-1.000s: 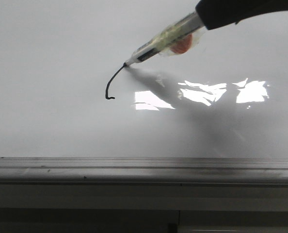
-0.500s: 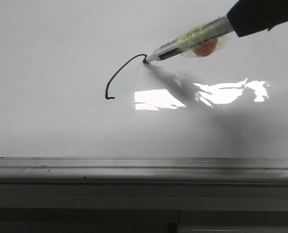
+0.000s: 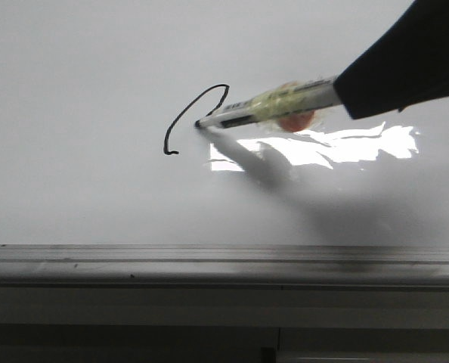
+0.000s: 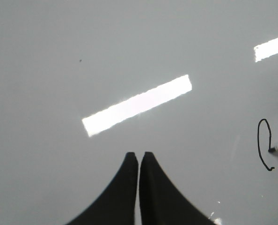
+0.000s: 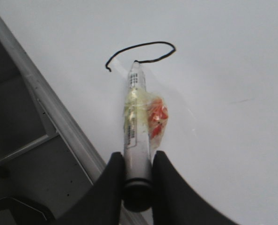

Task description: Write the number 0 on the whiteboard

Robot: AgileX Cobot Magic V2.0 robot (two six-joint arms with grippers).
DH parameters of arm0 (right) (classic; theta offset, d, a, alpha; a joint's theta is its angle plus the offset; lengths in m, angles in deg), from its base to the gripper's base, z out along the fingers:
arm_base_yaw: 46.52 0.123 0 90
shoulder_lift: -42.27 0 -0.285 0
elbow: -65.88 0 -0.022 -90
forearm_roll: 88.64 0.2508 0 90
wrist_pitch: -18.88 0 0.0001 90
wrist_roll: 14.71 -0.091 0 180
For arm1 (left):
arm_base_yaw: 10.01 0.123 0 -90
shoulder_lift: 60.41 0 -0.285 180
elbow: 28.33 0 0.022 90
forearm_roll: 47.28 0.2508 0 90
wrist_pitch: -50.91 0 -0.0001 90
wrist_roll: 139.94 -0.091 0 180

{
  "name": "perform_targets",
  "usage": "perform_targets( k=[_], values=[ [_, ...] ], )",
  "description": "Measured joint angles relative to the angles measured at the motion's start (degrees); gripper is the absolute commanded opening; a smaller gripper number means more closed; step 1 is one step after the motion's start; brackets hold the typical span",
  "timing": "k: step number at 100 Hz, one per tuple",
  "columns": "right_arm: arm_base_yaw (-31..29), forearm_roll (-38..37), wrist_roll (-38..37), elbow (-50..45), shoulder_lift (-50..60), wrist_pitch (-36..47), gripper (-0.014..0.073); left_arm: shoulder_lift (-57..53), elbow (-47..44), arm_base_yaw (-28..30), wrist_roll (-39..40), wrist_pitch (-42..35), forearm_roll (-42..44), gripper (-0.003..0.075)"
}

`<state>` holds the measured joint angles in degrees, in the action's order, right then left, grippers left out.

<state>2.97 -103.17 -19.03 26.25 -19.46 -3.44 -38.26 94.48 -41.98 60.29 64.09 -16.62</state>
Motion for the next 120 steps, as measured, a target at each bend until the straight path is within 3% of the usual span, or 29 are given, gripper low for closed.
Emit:
perform_targets(
  k=[26,50,60,72,79,96,120],
  values=[
    [2.8,0.2,0.0,0.0,-3.9,3.5,-0.0069,0.0,0.0,0.0,0.0,0.0,0.0,-0.0020],
    [4.6,0.2,0.0,0.1,-0.4,5.3,-0.0069,0.0,0.0,0.0,0.0,-3.0,0.2,0.0000],
    [6.5,0.2,0.0,2.1,1.0,1.2,-0.0069,0.0,0.0,0.0,-0.1,-4.3,1.0,0.0141],
    [8.6,0.2,0.1,6.0,0.5,-6.1,-0.0069,0.0,-0.4,0.0,-1.8,-5.5,1.3,0.0426],
    [9.5,0.2,0.2,8.6,-0.9,-9.2,-0.0069,0.5,-0.5,-0.3,-5.3,-7.4,1.6,0.0497],
    [9.7,0.2,1.0,14.4,-6.2,-13.3,-0.0069,4.9,-0.7,-4.6,-9.9,-12.7,7.1,0.0407],
    [9.7,0.5,2.5,19.7,-12.2,-14.0,-0.0069,15.6,-0.7,-16.0,-10.7,-14.2,18.3,0.0274]
  ],
)
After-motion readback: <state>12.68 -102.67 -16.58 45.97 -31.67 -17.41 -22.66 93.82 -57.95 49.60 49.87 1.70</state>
